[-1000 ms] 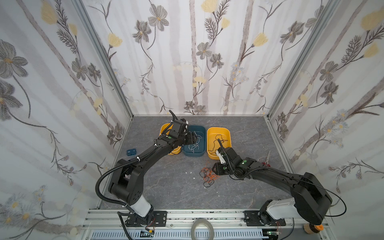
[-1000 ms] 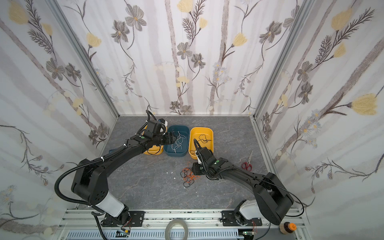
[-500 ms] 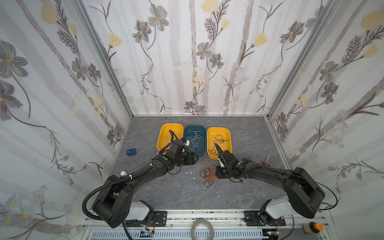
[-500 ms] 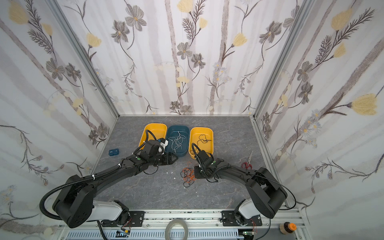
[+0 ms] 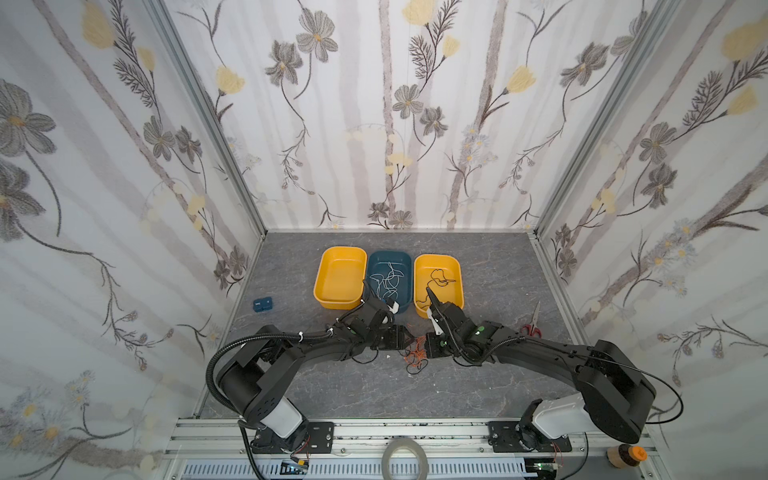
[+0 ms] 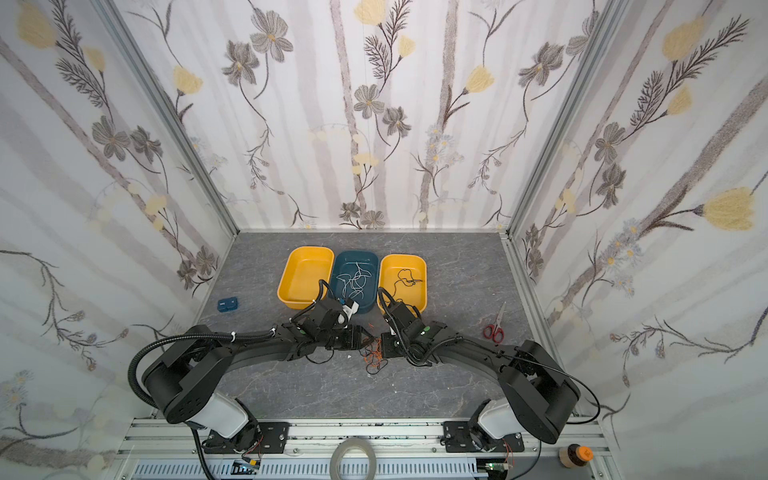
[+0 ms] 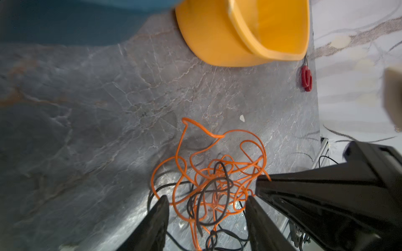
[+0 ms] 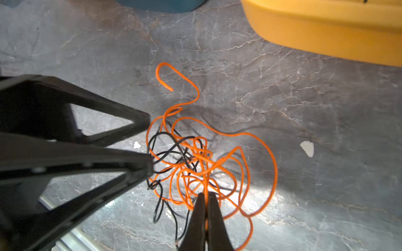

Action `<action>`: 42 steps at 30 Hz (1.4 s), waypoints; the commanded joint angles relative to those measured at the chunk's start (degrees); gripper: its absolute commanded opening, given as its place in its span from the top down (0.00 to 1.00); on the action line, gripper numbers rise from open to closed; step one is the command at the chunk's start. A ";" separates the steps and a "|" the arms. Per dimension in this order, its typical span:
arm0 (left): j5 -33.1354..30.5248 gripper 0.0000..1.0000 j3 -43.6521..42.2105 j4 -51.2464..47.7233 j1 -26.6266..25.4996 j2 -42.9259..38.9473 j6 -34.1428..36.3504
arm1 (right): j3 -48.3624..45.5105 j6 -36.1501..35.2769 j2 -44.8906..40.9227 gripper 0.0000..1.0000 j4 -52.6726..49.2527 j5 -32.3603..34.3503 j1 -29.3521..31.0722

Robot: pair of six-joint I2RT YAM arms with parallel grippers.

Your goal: Untangle the cables

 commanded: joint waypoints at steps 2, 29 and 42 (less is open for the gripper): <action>-1.27 0.55 1.46 3.28 -1.35 3.20 -0.71 | -0.32 -1.81 -2.23 0.84 0.64 -0.62 -0.08; -5.46 0.91 -0.75 3.74 -1.77 3.64 -1.95 | -1.72 0.40 -4.64 0.63 -1.68 2.84 -4.25; -5.17 0.91 -0.34 3.28 -1.78 3.72 -2.03 | 2.31 -1.81 0.53 0.71 -2.45 4.13 -2.95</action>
